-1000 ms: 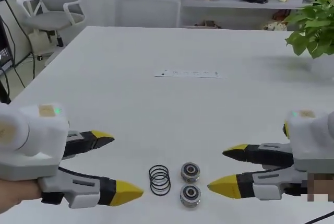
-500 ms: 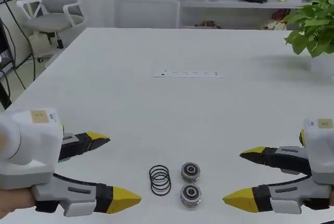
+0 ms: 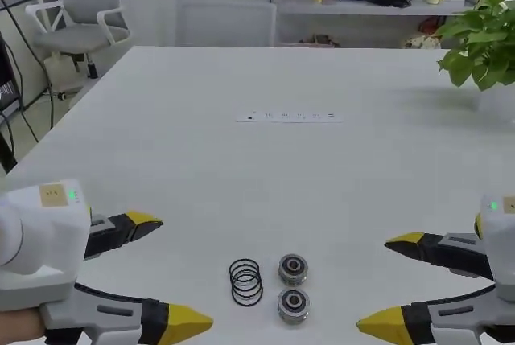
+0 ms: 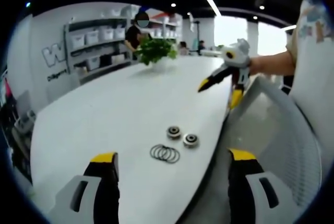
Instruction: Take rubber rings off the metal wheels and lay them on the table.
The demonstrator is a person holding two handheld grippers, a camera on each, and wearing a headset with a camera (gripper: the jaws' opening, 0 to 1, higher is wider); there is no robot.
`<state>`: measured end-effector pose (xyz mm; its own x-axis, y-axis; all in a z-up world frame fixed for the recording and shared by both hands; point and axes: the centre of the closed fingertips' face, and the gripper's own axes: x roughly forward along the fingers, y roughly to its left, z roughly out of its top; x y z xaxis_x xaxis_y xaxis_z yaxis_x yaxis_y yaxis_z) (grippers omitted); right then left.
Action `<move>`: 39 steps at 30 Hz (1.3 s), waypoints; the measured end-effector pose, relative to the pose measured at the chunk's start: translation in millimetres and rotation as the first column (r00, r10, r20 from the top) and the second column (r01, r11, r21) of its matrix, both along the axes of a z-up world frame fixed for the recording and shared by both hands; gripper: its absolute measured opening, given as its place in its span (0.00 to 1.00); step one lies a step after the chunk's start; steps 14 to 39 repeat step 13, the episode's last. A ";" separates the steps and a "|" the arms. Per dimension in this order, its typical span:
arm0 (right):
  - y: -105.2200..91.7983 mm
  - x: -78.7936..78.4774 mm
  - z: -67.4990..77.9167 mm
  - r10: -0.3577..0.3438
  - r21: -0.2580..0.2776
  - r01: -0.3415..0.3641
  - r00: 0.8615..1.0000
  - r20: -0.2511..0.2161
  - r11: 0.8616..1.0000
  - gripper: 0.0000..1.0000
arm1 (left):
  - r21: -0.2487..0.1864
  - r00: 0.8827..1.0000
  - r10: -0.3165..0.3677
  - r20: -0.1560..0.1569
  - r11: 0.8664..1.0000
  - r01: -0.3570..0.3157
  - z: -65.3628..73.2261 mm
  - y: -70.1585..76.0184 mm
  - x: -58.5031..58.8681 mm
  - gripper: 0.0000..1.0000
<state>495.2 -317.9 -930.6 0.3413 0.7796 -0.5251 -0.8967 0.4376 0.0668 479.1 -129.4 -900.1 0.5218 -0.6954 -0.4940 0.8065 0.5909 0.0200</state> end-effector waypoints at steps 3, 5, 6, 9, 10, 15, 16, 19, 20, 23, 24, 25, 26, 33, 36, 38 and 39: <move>-1.9 0.0 1.0 -0.010 -0.001 0.010 1.000 0.006 1.000 0.78 | -0.001 1.000 0.007 0.004 1.000 -0.007 1.0 2.0 1.1 0.87; -3.5 -0.7 1.4 -0.014 -0.005 0.014 1.000 0.010 1.000 0.78 | -0.003 1.000 0.011 0.005 1.000 -0.011 1.1 2.9 1.4 0.87; -4.3 -1.0 1.3 -0.015 -0.007 0.015 1.000 0.011 1.000 0.78 | -0.001 1.000 0.012 0.006 1.000 -0.012 0.7 3.2 1.3 0.87; -6.9 -3.4 1.3 -0.021 -0.016 0.021 1.000 0.013 1.000 0.78 | 0.019 1.000 0.007 0.012 1.000 -0.008 -1.9 5.1 0.4 0.87; -8.3 -3.3 1.4 -0.024 -0.016 0.025 1.000 0.014 1.000 0.78 | 0.029 1.000 0.006 0.015 1.000 -0.006 -3.1 5.9 -0.1 0.87; -10.8 -3.6 1.7 -0.036 -0.014 0.037 0.999 0.013 0.999 0.78 | 0.027 1.000 0.008 0.014 1.000 -0.008 -4.1 6.6 -1.1 0.87; -10.8 -3.6 1.7 -0.036 -0.014 0.037 0.999 0.013 0.999 0.78 | 0.027 1.000 0.008 0.014 1.000 -0.008 -4.1 6.6 -1.1 0.87; -10.8 -3.6 1.7 -0.036 -0.014 0.037 0.999 0.013 0.999 0.78 | 0.027 1.000 0.008 0.014 1.000 -0.008 -4.1 6.6 -1.1 0.87; -10.8 -3.6 1.7 -0.036 -0.014 0.037 0.999 0.013 0.999 0.78 | 0.027 1.000 0.008 0.014 1.000 -0.008 -4.1 6.6 -1.1 0.87; -10.8 -3.6 1.7 -0.036 -0.014 0.037 0.999 0.013 0.999 0.78 | 0.027 1.000 0.008 0.014 1.000 -0.008 -4.1 6.6 -1.1 0.87; -10.8 -3.6 1.7 -0.036 -0.014 0.037 0.999 0.013 0.999 0.78 | 0.027 1.000 0.008 0.014 1.000 -0.008 -4.1 6.6 -1.1 0.87; -10.8 -3.6 1.7 -0.036 -0.014 0.037 0.999 0.013 0.999 0.78 | 0.027 1.000 0.008 0.014 1.000 -0.008 -4.1 6.6 -1.1 0.87; -10.8 -3.6 1.7 -0.036 -0.014 0.037 0.999 0.013 0.999 0.78 | 0.027 1.000 0.008 0.014 1.000 -0.008 -4.1 6.6 -1.1 0.87; -10.8 -3.6 1.7 -0.036 -0.014 0.037 0.999 0.013 0.999 0.78 | 0.027 1.000 0.008 0.014 1.000 -0.008 -4.1 6.6 -1.1 0.87; -10.8 -3.6 1.7 -0.036 -0.014 0.037 0.999 0.013 0.999 0.78 | 0.027 1.000 0.008 0.014 1.000 -0.008 -4.1 6.6 -1.1 0.87; -10.8 -3.6 1.7 -0.036 -0.014 0.037 0.999 0.013 0.999 0.78 | 0.027 1.000 0.008 0.014 1.000 -0.008 -4.1 6.6 -1.1 0.87; -10.8 -3.6 1.7 -0.036 -0.014 0.037 0.999 0.013 0.999 0.78 | 0.027 1.000 0.008 0.014 1.000 -0.008 -4.1 6.6 -1.1 0.87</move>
